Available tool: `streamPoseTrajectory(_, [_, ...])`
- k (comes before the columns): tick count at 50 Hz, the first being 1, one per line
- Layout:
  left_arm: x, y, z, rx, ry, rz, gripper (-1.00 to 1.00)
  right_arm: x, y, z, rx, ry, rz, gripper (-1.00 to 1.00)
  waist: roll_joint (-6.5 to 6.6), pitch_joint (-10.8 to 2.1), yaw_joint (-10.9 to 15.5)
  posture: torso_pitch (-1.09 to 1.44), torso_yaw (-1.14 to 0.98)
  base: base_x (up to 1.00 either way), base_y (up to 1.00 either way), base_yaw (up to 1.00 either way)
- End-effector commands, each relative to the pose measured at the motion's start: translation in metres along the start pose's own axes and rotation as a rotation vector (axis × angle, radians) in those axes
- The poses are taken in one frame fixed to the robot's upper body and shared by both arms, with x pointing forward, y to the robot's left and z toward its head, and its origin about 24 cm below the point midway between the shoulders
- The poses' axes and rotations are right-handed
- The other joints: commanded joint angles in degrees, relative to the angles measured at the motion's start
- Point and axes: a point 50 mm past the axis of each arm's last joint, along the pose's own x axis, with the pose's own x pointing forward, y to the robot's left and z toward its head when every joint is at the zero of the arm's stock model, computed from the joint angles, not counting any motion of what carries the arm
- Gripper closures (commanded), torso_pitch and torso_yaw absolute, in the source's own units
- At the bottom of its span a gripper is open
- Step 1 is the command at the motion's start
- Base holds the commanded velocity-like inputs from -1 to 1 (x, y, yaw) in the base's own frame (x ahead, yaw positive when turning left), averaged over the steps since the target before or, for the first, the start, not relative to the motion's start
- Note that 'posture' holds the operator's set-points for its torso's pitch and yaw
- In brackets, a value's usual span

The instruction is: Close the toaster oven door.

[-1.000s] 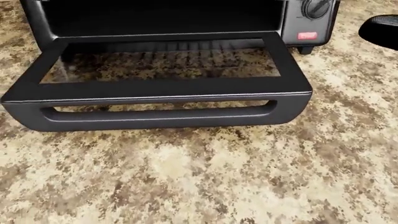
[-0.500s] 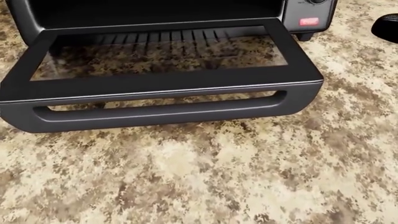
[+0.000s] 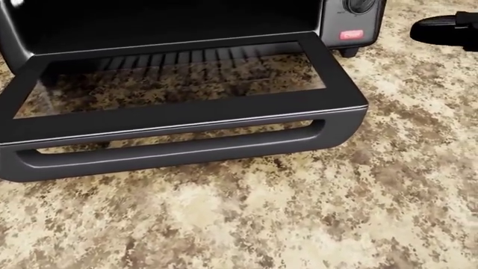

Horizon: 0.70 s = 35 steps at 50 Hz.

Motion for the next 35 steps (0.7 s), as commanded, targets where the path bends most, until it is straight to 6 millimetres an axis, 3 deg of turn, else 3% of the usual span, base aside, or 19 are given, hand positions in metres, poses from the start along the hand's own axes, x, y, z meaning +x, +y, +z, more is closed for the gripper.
streamPoseTrajectory(1, [0.000,0.000,0.019,0.016,-0.087,-0.005,-1.00,0.000,-0.002,0.022,-0.020,-0.110,-0.010,-1.00,0.15,-1.39,0.0,0.00,0.00,0.00,0.00,0.00])
streamPoseTrajectory(20, [0.001,-0.001,0.019,0.015,-0.087,-0.004,-1.00,0.013,0.023,-0.006,-0.044,-0.058,0.037,-1.00,0.66,-1.44,-0.2,0.00,0.00,0.00,0.00,0.00])
streamPoseTrajectory(35, [0.001,0.000,0.019,0.021,-0.091,-0.001,-1.00,0.027,0.036,-0.004,-0.077,-0.068,0.053,-1.00,1.02,-1.63,-0.3,0.00,0.00,0.00,0.00,0.00])
